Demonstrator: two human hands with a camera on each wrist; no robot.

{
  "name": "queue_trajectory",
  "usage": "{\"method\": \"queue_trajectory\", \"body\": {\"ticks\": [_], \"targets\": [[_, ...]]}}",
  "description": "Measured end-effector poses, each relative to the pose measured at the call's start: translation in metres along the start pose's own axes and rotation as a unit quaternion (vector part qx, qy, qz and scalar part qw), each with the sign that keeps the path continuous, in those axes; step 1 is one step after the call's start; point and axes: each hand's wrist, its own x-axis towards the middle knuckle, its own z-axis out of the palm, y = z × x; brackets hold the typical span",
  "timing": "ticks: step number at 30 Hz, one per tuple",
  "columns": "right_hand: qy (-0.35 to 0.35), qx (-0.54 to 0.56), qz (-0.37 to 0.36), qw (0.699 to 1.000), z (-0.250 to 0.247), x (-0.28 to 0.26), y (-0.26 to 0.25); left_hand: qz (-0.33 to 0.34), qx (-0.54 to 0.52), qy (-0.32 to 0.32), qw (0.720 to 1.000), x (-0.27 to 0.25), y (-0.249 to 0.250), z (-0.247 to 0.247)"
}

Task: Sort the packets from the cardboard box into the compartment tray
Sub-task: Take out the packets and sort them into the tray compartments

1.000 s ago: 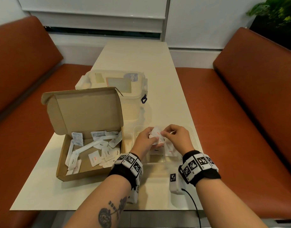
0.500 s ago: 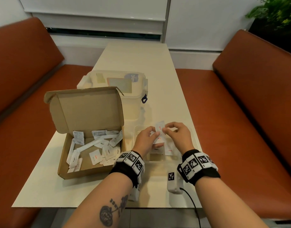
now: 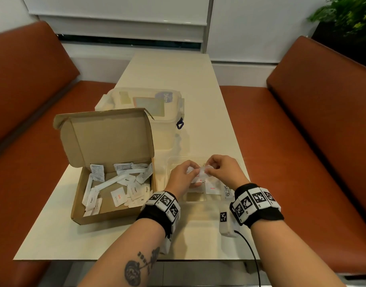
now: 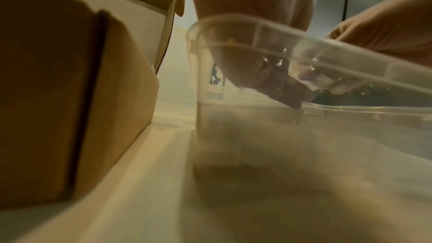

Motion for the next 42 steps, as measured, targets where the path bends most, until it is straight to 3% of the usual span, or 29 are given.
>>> {"method": "queue_trajectory", "body": {"ticks": [4, 10, 14, 20, 33, 42], "targets": [[0.020, 0.044, 0.033, 0.998, -0.006, -0.003, 0.008, 0.025, -0.036, 0.035, 0.998, 0.000, -0.002, 0.000], [0.047, -0.053, 0.064, 0.995, -0.002, -0.014, 0.027, 0.055, -0.057, 0.094, 0.992, 0.001, -0.002, -0.005], [0.027, -0.166, 0.064, 0.984, 0.005, -0.015, 0.031, 0.059, -0.056, 0.091, 0.993, 0.001, -0.004, -0.005], [0.018, -0.216, 0.036, 0.976, 0.009, -0.017, 0.034, 0.064, -0.054, 0.093, 0.992, 0.002, -0.006, -0.006], [0.001, -0.216, -0.005, 0.976, 0.017, -0.020, 0.035, 0.052, -0.047, 0.082, 0.994, 0.004, -0.010, -0.005], [0.013, -0.197, 0.019, 0.980, 0.021, -0.017, 0.037, 0.040, -0.049, 0.066, 0.996, 0.002, -0.008, -0.003]]}}
